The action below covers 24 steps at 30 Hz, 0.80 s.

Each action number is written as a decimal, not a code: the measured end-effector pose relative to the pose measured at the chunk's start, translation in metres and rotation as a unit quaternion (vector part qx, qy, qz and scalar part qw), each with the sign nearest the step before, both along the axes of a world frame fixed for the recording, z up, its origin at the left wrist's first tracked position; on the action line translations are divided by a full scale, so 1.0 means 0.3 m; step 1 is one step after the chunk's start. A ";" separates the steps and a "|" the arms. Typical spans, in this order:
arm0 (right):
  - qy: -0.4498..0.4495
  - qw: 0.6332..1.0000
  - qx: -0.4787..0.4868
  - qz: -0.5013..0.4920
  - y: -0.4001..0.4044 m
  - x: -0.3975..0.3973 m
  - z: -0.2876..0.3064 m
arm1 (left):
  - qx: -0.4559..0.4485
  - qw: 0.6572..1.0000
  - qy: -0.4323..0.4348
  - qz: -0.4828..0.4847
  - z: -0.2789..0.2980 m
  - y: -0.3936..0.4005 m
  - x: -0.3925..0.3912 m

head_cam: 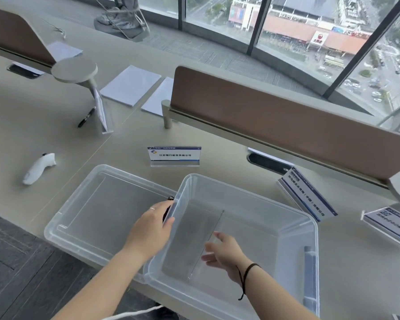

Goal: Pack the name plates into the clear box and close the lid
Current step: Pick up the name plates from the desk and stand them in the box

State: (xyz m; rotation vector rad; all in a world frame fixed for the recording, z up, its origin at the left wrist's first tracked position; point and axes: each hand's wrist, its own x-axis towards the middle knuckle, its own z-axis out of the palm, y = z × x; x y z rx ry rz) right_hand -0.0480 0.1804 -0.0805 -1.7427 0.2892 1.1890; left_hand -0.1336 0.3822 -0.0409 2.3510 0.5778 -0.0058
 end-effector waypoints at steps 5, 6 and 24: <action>-0.004 1.000 -0.004 0.030 0.098 0.000 -0.003 | -0.120 0.992 0.009 0.044 -0.012 0.006 -0.002; -0.005 0.999 -0.005 0.040 0.118 -0.001 -0.004 | -0.136 0.989 0.009 0.048 -0.020 0.009 -0.005; -0.028 0.995 -0.034 0.094 0.274 -0.042 0.059 | -0.159 0.987 0.007 0.019 -0.045 0.047 -0.006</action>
